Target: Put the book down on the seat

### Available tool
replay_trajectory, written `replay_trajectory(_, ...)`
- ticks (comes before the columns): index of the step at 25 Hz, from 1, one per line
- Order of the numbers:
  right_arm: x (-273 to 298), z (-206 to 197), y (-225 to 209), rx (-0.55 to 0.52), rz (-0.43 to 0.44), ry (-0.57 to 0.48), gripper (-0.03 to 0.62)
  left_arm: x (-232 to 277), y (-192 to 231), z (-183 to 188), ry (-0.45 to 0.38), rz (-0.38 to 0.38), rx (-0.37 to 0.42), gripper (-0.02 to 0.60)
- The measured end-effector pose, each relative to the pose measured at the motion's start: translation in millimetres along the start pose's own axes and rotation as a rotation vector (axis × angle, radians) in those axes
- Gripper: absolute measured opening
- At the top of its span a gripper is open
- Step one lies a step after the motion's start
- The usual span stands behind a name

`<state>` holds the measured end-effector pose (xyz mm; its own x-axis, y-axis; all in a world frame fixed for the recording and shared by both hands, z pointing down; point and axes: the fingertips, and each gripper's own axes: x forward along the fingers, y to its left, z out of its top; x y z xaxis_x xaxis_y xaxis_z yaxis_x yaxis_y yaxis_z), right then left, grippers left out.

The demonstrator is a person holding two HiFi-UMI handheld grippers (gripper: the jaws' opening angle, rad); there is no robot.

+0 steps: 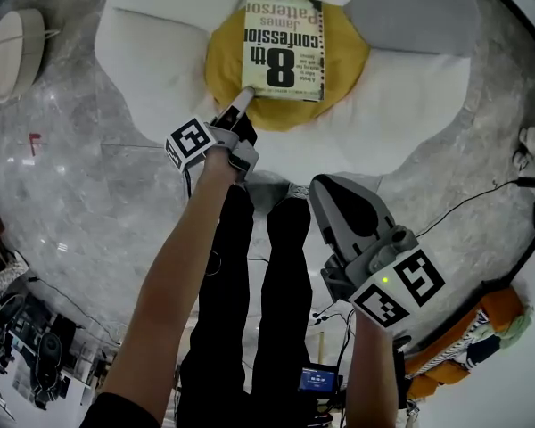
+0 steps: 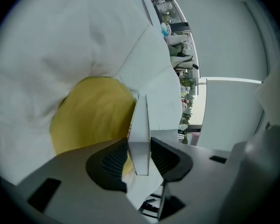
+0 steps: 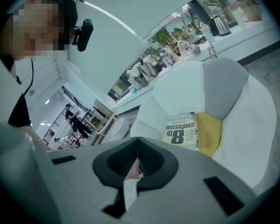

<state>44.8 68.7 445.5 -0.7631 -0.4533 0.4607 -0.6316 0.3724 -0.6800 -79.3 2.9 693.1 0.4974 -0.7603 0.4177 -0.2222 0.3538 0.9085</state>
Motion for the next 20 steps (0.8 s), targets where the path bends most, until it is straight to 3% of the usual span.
replay_trajectory(20, 12.6, -4.1, -4.2, -0.001, -0.013, 0.078, 0.015, -3.0, 25.9, -8.3, 0.086, 0.229, 0.034, 0.175)
